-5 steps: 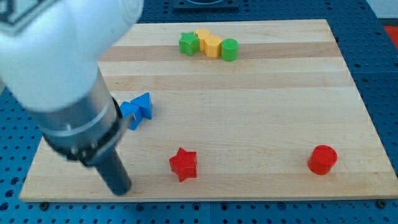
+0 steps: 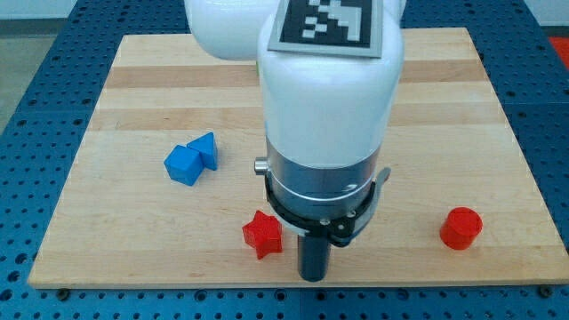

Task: Move the red star diagonally bottom right to the blue triangle

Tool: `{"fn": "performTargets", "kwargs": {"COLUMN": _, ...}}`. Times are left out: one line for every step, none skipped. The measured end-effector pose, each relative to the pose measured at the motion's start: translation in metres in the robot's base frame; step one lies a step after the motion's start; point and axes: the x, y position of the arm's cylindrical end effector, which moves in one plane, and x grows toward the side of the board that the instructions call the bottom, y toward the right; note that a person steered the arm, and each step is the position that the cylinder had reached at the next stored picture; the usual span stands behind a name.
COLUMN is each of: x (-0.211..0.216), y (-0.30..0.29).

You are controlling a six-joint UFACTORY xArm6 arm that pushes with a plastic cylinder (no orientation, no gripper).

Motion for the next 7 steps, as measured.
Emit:
{"fn": "performTargets", "kwargs": {"x": -0.016, "y": -0.039}}
{"fn": "performTargets", "kwargs": {"x": -0.071, "y": -0.101}}
{"fn": "performTargets", "kwargs": {"x": -0.131, "y": -0.158}}
{"fn": "performTargets", "kwargs": {"x": -0.142, "y": -0.17}}
{"fn": "performTargets", "kwargs": {"x": -0.132, "y": -0.147}}
{"fn": "performTargets", "kwargs": {"x": -0.099, "y": -0.066}}
{"fn": "performTargets", "kwargs": {"x": -0.073, "y": -0.044}}
